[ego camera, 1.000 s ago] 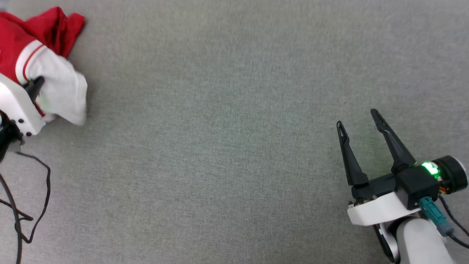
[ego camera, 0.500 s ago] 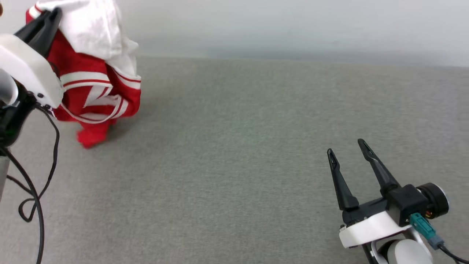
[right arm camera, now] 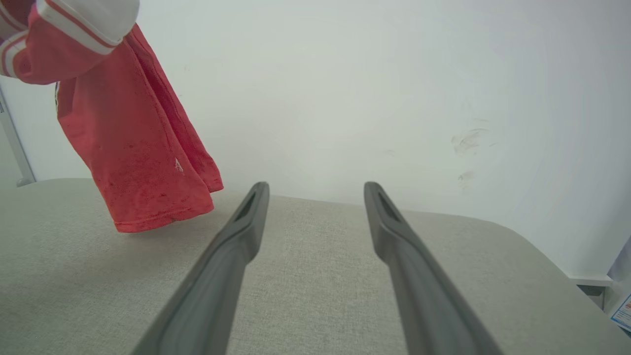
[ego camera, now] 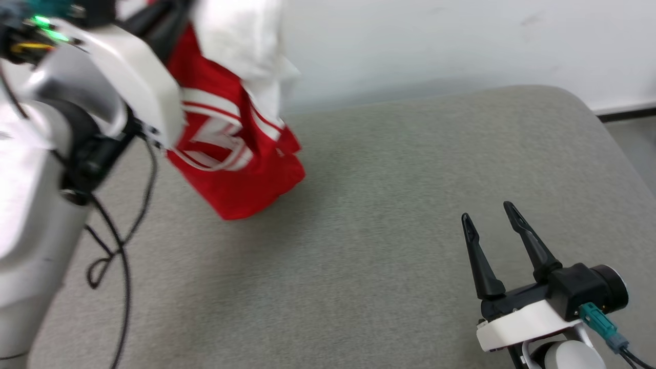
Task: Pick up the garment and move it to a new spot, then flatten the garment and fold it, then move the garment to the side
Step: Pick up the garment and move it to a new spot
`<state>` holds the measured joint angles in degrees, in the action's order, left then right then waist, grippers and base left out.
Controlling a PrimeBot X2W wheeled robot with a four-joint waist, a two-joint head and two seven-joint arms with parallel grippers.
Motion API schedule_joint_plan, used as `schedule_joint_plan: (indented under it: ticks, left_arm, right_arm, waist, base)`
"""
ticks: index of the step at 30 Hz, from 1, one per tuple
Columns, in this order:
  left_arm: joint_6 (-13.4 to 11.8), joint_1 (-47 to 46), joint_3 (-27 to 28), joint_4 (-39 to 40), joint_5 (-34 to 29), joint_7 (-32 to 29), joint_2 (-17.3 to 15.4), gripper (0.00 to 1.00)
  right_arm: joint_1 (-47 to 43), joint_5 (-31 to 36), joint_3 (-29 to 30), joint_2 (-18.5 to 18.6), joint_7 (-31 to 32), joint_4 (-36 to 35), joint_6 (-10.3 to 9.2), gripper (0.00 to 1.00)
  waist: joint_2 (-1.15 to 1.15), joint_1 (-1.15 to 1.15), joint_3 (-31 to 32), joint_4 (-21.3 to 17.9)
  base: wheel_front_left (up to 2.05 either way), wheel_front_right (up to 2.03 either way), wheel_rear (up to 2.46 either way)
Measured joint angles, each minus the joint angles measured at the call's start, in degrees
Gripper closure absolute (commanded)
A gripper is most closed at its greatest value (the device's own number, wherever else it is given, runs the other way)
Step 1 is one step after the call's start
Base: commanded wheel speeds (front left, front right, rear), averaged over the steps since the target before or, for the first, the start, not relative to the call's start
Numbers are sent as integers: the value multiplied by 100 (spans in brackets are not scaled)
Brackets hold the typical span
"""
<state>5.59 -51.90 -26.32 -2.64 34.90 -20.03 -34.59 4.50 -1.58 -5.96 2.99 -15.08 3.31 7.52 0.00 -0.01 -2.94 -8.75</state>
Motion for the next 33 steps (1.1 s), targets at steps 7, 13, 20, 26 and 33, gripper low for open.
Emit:
schedule_joint_plan:
  ticks: [7, 13, 20, 26, 33]
  left_arm:
    - [107, 192, -815, -311, 55, 111, 666, 100]
    - [149, 766, -1673, -1077, 114, 424, 1504, 100]
    - [181, 1305, -2561, -2182, 79, 884, 2247, 0]
    - [182, 1355, -2604, -2769, 254, 1564, 2593, 0]
    - [174, 1258, -2298, -2984, 290, 2444, 2430, 0]
  right_arm:
    - [13, -91, 221, 0, 0, -8, 0, 0]
    - [66, -189, 441, 0, 0, -8, 0, 0]
    - [206, -245, 542, 0, 0, -5, 0, 0]
    - [253, -185, 538, 0, 0, 16, 0, 0]
    - [153, 5, 571, -4, 0, 108, 0, 0]
  waist:
    - [0, 0, -111, -574]
    - [0, 1, -371, -903]
    - [0, 1, -706, -1039]
    - [0, 2, -733, -812]
    - [0, 1, -421, -391]
  base:
    - [0, 0, 0]
    - [0, 0, 0]
    - [0, 0, 0]
    - [0, 0, 0]
    - [0, 0, 0]
